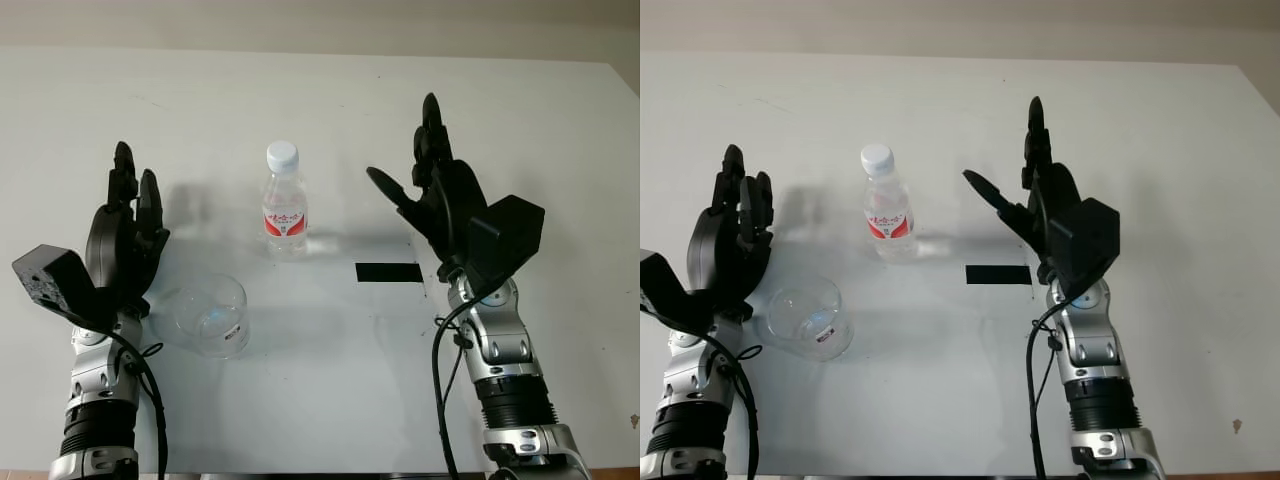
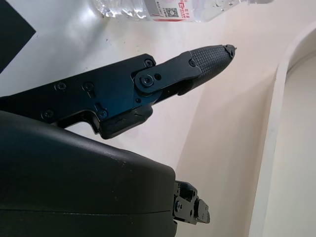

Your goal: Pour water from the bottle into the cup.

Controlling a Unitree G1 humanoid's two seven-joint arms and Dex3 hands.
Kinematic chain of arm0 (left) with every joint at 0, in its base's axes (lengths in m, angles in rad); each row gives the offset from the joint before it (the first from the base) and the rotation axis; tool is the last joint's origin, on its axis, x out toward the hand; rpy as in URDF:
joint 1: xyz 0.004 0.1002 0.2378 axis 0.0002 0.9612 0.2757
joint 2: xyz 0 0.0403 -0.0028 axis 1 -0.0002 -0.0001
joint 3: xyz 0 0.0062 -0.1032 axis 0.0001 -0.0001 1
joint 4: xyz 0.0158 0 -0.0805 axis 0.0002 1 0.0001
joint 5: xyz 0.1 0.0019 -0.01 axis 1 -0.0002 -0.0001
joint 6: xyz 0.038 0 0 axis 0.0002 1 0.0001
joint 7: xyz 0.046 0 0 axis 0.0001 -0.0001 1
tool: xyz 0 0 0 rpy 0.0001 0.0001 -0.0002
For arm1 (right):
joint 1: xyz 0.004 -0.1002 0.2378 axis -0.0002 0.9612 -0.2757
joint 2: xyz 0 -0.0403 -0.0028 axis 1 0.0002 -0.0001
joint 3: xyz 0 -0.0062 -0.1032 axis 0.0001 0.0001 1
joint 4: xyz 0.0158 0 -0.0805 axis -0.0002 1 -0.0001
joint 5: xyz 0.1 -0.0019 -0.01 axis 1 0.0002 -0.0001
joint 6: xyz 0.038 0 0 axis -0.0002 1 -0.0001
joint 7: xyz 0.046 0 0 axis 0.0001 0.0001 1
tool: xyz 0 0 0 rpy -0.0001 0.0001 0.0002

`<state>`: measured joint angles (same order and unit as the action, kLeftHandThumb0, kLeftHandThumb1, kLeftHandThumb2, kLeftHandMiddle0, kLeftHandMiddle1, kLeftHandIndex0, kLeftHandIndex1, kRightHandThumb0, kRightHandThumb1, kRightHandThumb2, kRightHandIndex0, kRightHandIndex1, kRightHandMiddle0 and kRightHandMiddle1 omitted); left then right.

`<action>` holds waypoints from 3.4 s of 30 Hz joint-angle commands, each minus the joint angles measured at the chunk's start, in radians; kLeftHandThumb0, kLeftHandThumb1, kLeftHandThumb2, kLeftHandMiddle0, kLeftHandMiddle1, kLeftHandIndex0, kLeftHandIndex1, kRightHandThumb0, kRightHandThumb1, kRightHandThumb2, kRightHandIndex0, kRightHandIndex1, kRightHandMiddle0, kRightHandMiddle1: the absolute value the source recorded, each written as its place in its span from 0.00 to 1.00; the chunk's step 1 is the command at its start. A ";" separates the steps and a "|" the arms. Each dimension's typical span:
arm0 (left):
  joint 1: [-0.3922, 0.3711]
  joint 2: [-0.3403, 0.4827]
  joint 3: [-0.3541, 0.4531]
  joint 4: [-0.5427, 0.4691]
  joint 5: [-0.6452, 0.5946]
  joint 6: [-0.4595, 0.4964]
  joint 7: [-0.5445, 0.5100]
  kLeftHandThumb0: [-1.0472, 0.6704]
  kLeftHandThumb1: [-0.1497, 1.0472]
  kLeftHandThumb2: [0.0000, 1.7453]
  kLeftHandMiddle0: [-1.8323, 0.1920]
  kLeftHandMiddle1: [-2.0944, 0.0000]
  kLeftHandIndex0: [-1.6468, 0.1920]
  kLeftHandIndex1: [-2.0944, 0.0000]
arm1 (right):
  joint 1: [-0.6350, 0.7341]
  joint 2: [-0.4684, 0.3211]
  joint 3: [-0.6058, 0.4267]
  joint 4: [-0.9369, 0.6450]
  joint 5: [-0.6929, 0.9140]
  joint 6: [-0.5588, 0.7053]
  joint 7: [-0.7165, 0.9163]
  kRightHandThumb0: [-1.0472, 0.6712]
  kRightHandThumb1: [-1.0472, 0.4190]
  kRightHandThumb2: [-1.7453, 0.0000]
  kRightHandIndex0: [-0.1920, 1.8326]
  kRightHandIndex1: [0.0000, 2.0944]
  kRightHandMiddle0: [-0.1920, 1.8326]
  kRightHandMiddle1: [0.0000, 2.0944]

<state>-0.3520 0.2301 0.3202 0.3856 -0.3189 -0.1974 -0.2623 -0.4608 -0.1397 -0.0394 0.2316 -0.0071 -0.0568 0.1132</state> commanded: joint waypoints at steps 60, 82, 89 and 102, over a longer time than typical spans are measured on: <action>0.029 -0.004 0.004 -0.040 0.007 0.003 0.028 0.25 1.00 0.31 0.96 0.98 1.00 0.98 | -0.425 0.167 0.058 0.773 0.110 -0.258 0.497 0.22 0.19 0.98 0.06 0.03 0.10 0.05; 0.023 -0.009 0.001 -0.020 0.022 -0.026 0.044 0.26 1.00 0.32 0.96 0.97 1.00 0.98 | -0.433 0.143 0.188 0.813 -0.126 -0.449 0.365 0.35 0.00 0.84 0.91 1.00 0.85 1.00; 0.016 -0.005 0.002 -0.001 0.022 -0.035 0.040 0.24 1.00 0.31 0.95 0.97 0.99 0.97 | -0.435 0.130 0.207 0.799 -0.185 -0.484 0.244 0.35 0.00 0.73 0.90 1.00 0.79 1.00; 0.007 -0.011 0.003 0.005 0.009 -0.032 0.034 0.24 1.00 0.30 0.96 0.98 1.00 0.98 | -0.570 0.020 0.250 0.803 -0.365 -0.621 -0.090 0.36 0.00 0.69 0.68 1.00 0.44 1.00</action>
<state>-0.3480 0.2254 0.3218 0.3788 -0.3037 -0.2289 -0.2240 -1.0037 -0.1119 0.1933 1.0430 -0.3493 -0.6467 0.0496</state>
